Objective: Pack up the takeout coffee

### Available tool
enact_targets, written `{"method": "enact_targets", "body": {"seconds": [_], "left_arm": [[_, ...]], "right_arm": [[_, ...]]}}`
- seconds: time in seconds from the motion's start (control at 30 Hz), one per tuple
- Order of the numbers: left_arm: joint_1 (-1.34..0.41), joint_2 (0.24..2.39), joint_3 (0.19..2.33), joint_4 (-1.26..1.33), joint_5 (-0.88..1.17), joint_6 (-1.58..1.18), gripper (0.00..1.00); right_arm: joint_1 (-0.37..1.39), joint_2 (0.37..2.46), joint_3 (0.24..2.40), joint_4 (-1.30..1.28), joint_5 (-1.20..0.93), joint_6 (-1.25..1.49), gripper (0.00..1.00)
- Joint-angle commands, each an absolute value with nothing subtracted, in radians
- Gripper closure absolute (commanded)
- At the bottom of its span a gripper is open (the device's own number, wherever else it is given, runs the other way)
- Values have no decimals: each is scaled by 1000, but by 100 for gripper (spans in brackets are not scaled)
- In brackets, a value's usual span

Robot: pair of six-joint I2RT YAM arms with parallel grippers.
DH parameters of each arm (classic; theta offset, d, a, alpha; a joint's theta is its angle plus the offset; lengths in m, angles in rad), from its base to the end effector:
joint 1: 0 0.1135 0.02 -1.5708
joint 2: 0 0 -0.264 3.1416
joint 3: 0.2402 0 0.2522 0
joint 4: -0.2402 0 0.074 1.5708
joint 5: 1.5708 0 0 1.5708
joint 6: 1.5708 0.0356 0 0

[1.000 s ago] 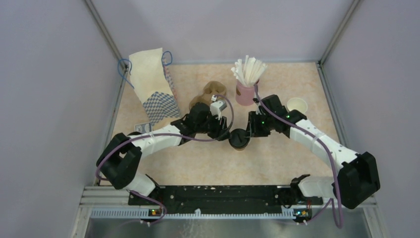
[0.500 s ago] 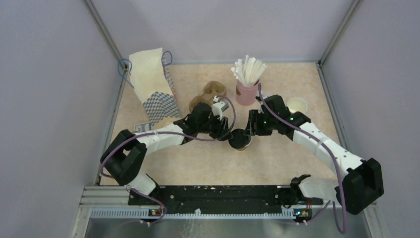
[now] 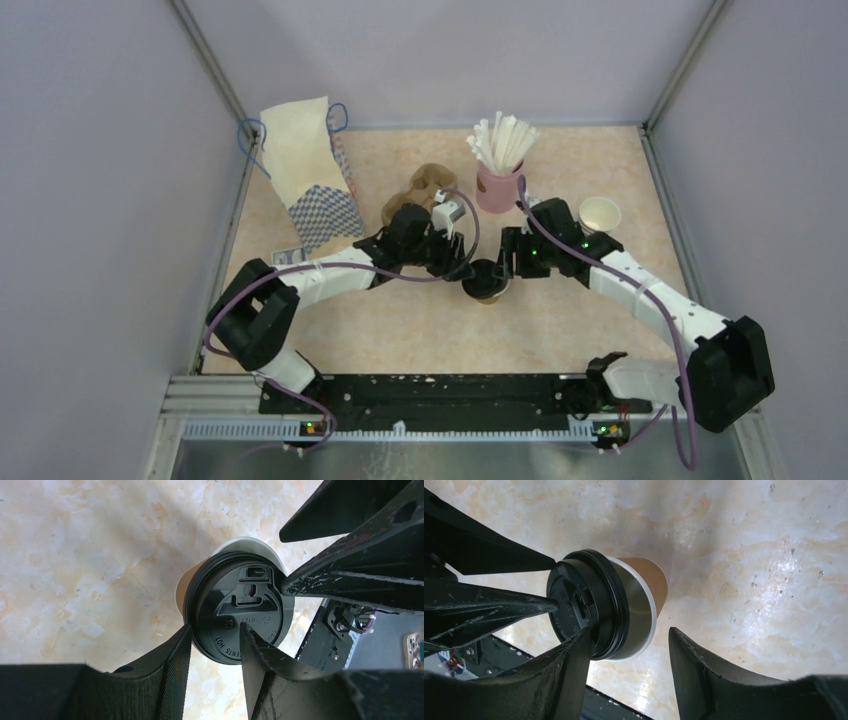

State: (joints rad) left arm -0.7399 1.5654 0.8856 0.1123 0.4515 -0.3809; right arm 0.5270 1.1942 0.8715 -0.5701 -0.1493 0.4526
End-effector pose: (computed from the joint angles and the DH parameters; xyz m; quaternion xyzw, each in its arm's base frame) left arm 0.2378 -0.2381 0.2132 0.2585 0.8216 -0.4154 0.2927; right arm 0.2072 0.1267 0.2532 -0.0598 0.9389 0.2181 0.2595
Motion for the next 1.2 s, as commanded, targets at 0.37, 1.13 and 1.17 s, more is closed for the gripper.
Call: {"method": "enact_targets", "body": {"seconds": [0.37,1.13,1.17], "left_arm": [[-747,1542,939,100,410,-374,52],[-744,1532,945,8,360,-379,48],[-744,1530,940,13,365,-380,48]], "right_arm": [[510,1186,785,-436,-167,494,47],[506,1165,730,-346,-268,514,67],[506,1164,727,-342,-269,515,68]]}}
